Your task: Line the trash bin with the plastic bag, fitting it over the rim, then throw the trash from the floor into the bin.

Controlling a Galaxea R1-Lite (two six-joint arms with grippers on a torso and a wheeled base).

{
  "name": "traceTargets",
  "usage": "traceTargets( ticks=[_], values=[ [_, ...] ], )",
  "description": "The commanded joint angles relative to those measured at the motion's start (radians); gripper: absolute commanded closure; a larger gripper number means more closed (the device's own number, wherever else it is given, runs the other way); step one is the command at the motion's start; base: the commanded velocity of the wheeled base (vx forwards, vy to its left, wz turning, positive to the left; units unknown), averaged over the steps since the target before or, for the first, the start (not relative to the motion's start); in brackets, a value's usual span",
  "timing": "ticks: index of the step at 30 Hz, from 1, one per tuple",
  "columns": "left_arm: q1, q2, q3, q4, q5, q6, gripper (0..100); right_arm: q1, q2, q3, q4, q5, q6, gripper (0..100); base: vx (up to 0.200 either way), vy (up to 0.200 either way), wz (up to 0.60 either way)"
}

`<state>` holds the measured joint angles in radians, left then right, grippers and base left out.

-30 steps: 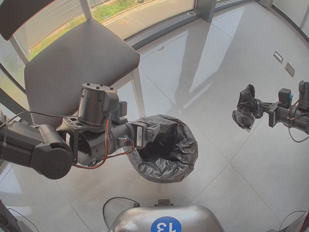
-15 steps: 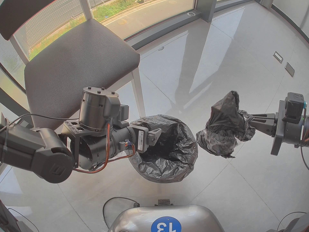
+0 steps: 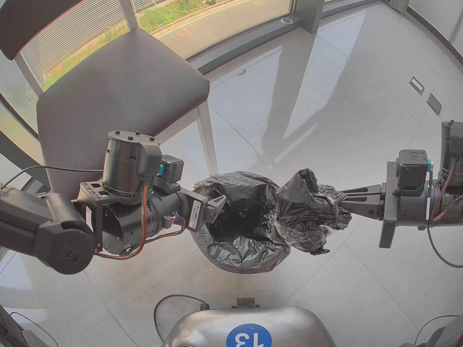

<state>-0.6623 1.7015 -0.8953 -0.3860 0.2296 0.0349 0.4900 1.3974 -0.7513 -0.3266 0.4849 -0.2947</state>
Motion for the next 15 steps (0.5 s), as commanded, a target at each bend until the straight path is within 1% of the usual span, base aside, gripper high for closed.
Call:
traceTargets(
  ticks=[1, 7, 15],
  values=[
    [0.013, -0.069, 0.033, -0.001, -0.001, 0.014, 0, 0.022, 0.098, -0.036, -0.002, -0.002, 0.000, 100, 0.000, 0.000, 0.00],
    [0.046, -0.100, 0.036, -0.001, -0.012, 0.014, 0, 0.061, 0.209, -0.125, -0.002, -0.005, 0.002, 100, 0.000, 0.000, 0.00],
    [0.047, -0.134, 0.038, 0.001, -0.012, 0.020, 0, 0.105, 0.327, -0.240, 0.000, -0.006, 0.003, 100, 0.000, 0.000, 0.00]
  ],
)
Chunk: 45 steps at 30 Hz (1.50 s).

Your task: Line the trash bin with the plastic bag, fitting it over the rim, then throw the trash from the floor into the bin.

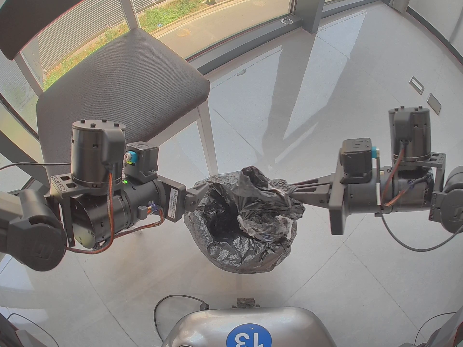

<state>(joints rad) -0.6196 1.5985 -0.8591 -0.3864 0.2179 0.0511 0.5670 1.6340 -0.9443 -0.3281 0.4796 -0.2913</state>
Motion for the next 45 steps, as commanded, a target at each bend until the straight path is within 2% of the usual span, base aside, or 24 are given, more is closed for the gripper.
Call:
traceTargets(
  ticks=[1, 11, 12, 27, 32, 33, 36, 38, 40, 42, 45],
  values=[
    [0.008, -0.031, 0.002, 0.001, 0.000, 0.010, 0, 0.031, 0.096, -0.045, 0.001, -0.001, 0.000, 100, 0.000, 0.000, 0.00],
    [0.026, -0.037, 0.002, -0.003, -0.003, 0.026, 0, 0.039, 0.145, -0.050, -0.025, -0.001, 0.001, 100, 0.000, 0.000, 0.00],
    [0.027, -0.035, 0.002, -0.006, -0.003, 0.026, 0, 0.039, 0.152, -0.051, -0.037, 0.001, 0.003, 0, 0.000, 0.000, 0.00],
    [0.052, -0.048, 0.003, -0.019, -0.011, 0.024, 0, 0.020, 0.178, -0.077, -0.060, -0.007, 0.012, 0, 0.000, 0.000, 0.00],
    [0.052, -0.071, 0.009, -0.020, -0.009, 0.027, 0, -0.029, 0.112, -0.019, -0.055, -0.099, 0.012, 0, 0.000, 0.000, 0.00],
    [0.054, -0.083, 0.008, -0.019, -0.006, 0.027, 0, -0.056, 0.073, 0.016, -0.055, -0.141, 0.012, 0, 0.000, 0.000, 0.00],
    [0.061, -0.109, 0.006, 0.003, 0.014, 0.033, 0, -0.108, 0.015, 0.073, -0.055, -0.187, 0.020, 0, 0.000, 0.000, 0.00],
    [0.096, -0.155, 0.005, 0.081, 0.112, 0.079, 0, -0.196, -0.083, 0.156, -0.054, -0.237, 0.026, 0, 0.000, 0.000, 0.00],
    [0.101, -0.209, 0.003, 0.133, 0.153, 0.081, 0, -0.276, -0.168, 0.220, -0.049, -0.248, 0.024, 0, 0.000, 0.000, 0.00],
    [0.113, -0.259, 0.012, 0.161, 0.159, 0.079, 0, -0.348, -0.255, 0.269, -0.031, -0.249, 0.014, 0, 0.000, 0.000, 0.00],
    [0.130, -0.350, 0.032, 0.201, 0.192, 0.087, 0, -0.443, -0.396, 0.314, 0.047, -0.253, 0.007, 0, 0.000, 0.000, 0.00]
  ],
)
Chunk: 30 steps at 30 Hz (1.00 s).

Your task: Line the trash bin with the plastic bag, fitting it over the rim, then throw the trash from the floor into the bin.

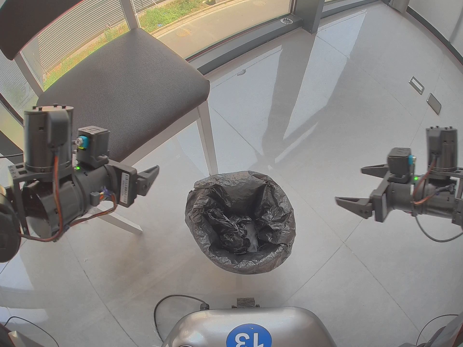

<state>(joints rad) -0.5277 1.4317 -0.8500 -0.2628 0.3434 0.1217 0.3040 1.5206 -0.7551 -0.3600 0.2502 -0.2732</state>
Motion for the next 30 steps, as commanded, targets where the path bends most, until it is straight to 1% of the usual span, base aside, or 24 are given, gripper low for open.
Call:
traceTargets(
  ticks=[1, 2, 3, 5, 6, 7, 8, 9, 11, 13, 15, 17, 18, 19, 20, 21, 22, 23, 25, 28, 30],
  values=[
    [0.034, -0.215, 0.023, 0.091, 0.097, 0.018, 0, -0.207, -0.335, 0.131, 0.115, -0.023, -0.009, 0, 0.000, 0.000, 0.00],
    [0.032, -0.226, 0.023, 0.097, 0.114, 0.018, 0, -0.218, -0.356, 0.134, 0.130, -0.023, -0.009, 0, 0.000, 0.000, 0.00],
    [0.009, -0.277, 0.011, 0.128, 0.180, 0.019, 0, -0.256, -0.438, 0.142, 0.190, -0.025, -0.008, 0, 0.000, 0.000, 0.00],
    [-0.037, -0.330, -0.020, 0.183, 0.252, 0.019, 0, -0.287, -0.524, 0.154, 0.243, -0.025, -0.003, 0, 0.000, 0.000, 0.00],
    [-0.046, -0.341, -0.024, 0.195, 0.264, 0.019, 0, -0.292, -0.537, 0.157, 0.251, -0.025, -0.001, 0, 0.000, 0.000, 0.00],
    [-0.104, -0.398, -0.054, 0.290, 0.339, 0.019, 0, -0.321, -0.620, 0.183, 0.285, -0.025, 0.000, 0, 0.000, 0.000, 0.00],
    [-0.107, -0.402, -0.057, 0.301, 0.345, 0.018, 0, -0.324, -0.628, 0.184, 0.288, -0.023, 0.000, 0, 0.000, 0.000, 0.00],
    [-0.130, -0.455, -0.087, 0.404, 0.411, 0.009, 0, -0.364, -0.718, 0.217, 0.306, -0.022, 0.006, 0, 0.000, 0.000, 0.00],
    [-0.127, -0.507, -0.119, 0.494, 0.436, -0.001, 0, -0.402, -0.806, 0.246, 0.328, -0.020, 0.025, 0, 0.000, 0.000, 0.00],
    [-0.110, -0.550, -0.150, 0.563, 0.442, -0.007, 0, -0.416, -0.876, 0.260, 0.365, -0.020, 0.051, 0, 0.000, 0.000, 0.00],
    [-0.055, -0.602, -0.181, 0.648, 0.444, -0.007, 0, -0.418, -0.948, 0.261, 0.421, -0.020, 0.088, 0, 0.000, 0.000, 0.00],
    [-0.002, -0.652, -0.192, 0.705, 0.444, -0.002, 0, -0.418, -1.001, 0.261, 0.461, -0.022, 0.111, 0, 0.000, 0.000, 0.00],
    [0.002, -0.657, -0.193, 0.709, 0.444, -0.001, 0, -0.418, -1.004, 0.261, 0.463, -0.020, 0.112, 0, 0.000, 0.000, 0.00],
    [0.058, -0.714, -0.195, 0.746, 0.444, 0.007, 0, -0.411, -1.041, 0.263, 0.480, -0.019, 0.117, 0, 0.000, 0.000, 0.00],
    [0.094, -0.744, -0.195, 0.771, 0.444, 0.012, 0, -0.410, -1.056, 0.263, 0.481, -0.016, 0.118, 0, 0.000, 0.000, 0.00],
    [0.123, -0.774, -0.195, 0.792, 0.442, 0.016, 0, -0.408, -1.070, 0.263, 0.481, -0.012, 0.118, 0, 0.000, 0.000, 0.00],
    [0.127, -0.777, -0.195, 0.797, 0.442, 0.018, 0, -0.408, -1.073, 0.263, 0.481, -0.011, 0.118, 0, 0.000, 0.000, 0.00],
    [0.187, -0.840, -0.190, 0.843, 0.440, 0.035, 0, -0.405, -1.099, 0.263, 0.483, -0.011, 0.123, 0, 0.000, 0.000, 0.00],
    [0.255, -0.913, -0.169, 0.889, 0.434, 0.041, 0, -0.405, -1.126, 0.263, 0.483, -0.011, 0.131, 0, 0.000, 0.000, 0.00],
    [0.318, -1.028, -0.107, 0.924, 0.434, 0.042, 0, -0.405, -1.165, 0.266, 0.484, -0.011, 0.150, 0, 0.000, 0.000, 0.00],
    [0.341, -1.090, -0.080, 0.948, 0.434, 0.042, 0, -0.405, -1.179, 0.264, 0.484, -0.011, 0.152, 0, 0.000, 0.000, 0.00]
  ],
)
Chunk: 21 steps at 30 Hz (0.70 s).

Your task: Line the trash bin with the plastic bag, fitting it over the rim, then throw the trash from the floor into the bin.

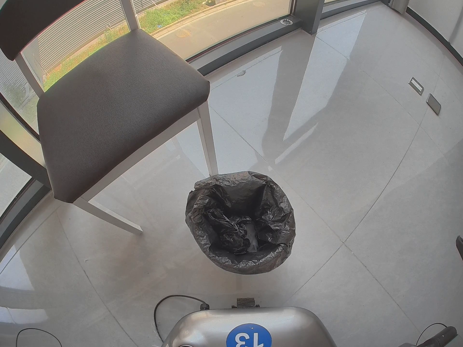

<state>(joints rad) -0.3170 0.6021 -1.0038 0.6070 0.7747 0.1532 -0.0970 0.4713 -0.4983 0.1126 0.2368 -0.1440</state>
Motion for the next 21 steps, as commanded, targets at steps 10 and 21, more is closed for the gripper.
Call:
traceTargets(
  ticks=[10, 21],
  values=[
    [0.265, -0.512, 0.212, 0.204, 0.000, 0.003, 0, -0.015, -0.154, 0.047, 0.001, -0.008, 0.014, 0, 0.000, 0.000, 0.00],
    [0.274, -0.527, 0.386, 0.194, -0.187, -0.251, 0, -0.018, -0.378, 0.277, -0.013, -0.053, 0.011, 0, 0.000, 0.000, 0.00]
  ],
)
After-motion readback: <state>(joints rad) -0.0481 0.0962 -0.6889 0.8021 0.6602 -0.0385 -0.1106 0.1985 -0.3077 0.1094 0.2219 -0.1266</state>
